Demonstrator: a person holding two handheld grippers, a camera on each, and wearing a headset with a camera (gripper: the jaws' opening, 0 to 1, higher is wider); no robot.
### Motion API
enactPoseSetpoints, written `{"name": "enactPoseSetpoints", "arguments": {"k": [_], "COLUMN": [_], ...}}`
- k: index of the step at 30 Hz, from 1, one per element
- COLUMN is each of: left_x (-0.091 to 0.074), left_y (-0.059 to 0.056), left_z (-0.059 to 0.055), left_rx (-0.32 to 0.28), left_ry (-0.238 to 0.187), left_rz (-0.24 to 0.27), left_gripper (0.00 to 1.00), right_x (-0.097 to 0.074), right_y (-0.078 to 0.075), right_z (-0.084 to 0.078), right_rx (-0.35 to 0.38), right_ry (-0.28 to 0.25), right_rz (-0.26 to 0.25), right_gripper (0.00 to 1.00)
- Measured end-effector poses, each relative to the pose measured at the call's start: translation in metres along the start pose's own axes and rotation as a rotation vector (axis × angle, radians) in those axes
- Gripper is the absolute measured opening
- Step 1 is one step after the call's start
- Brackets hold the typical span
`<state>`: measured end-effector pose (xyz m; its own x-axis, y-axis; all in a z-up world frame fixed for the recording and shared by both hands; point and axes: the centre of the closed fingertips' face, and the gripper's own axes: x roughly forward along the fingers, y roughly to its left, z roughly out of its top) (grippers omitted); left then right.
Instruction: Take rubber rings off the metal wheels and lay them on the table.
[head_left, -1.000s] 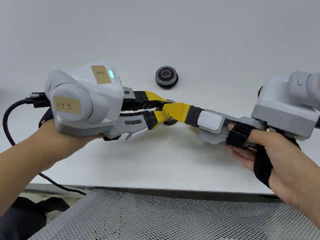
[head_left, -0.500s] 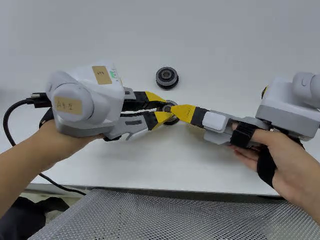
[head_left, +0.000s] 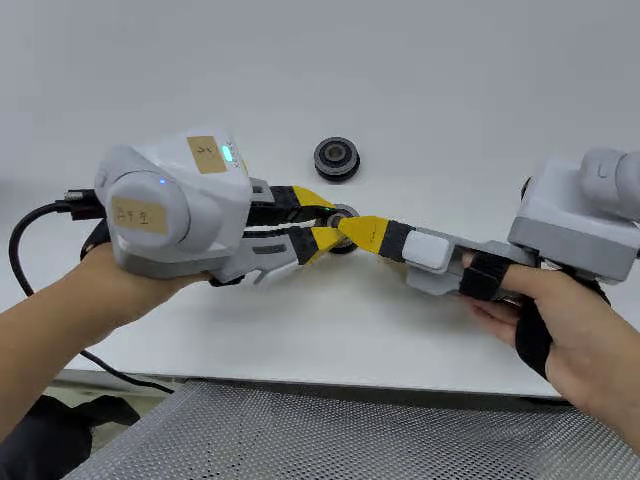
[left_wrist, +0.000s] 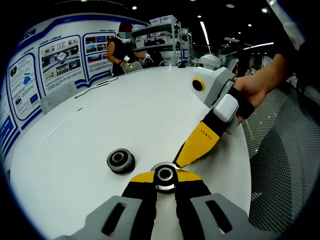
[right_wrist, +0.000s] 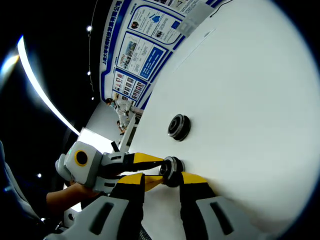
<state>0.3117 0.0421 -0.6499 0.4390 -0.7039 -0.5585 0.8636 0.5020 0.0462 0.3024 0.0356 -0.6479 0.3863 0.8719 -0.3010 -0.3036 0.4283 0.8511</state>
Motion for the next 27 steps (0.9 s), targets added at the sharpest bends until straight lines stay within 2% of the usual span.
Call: {"name": "enactPoseSetpoints", "arguments": {"k": [8, 13, 19, 27], "left_x": [0.0001, 0.0000, -0.0002, -0.0004], "left_y": [0.0000, 0.0002, 0.0003, 0.0005], "left_z": [-0.0001, -0.0002, -0.0004, -0.0005], "left_rx": [0.000, 0.000, 0.002, -0.002], "left_ry": [0.001, 0.002, 0.002, 0.001], "left_rz": [0.001, 0.000, 0.001, 0.002], "left_gripper": [0.13, 0.13, 0.13, 0.13], "right_x": [0.0022, 0.0032, 0.0001, -0.0034], "right_y": [0.0019, 0.0036, 0.0056, 0.0042], "right_z": [0.0005, 0.0017, -0.0012, 0.0001], "right_rx": [0.004, -0.021, -0.019, 0.016], "right_ry": [-0.004, 0.002, 0.023, 0.001], "right_rz": [-0.002, -0.004, 0.013, 0.031], "right_gripper": [0.36, 0.39, 0.34, 0.31]}}
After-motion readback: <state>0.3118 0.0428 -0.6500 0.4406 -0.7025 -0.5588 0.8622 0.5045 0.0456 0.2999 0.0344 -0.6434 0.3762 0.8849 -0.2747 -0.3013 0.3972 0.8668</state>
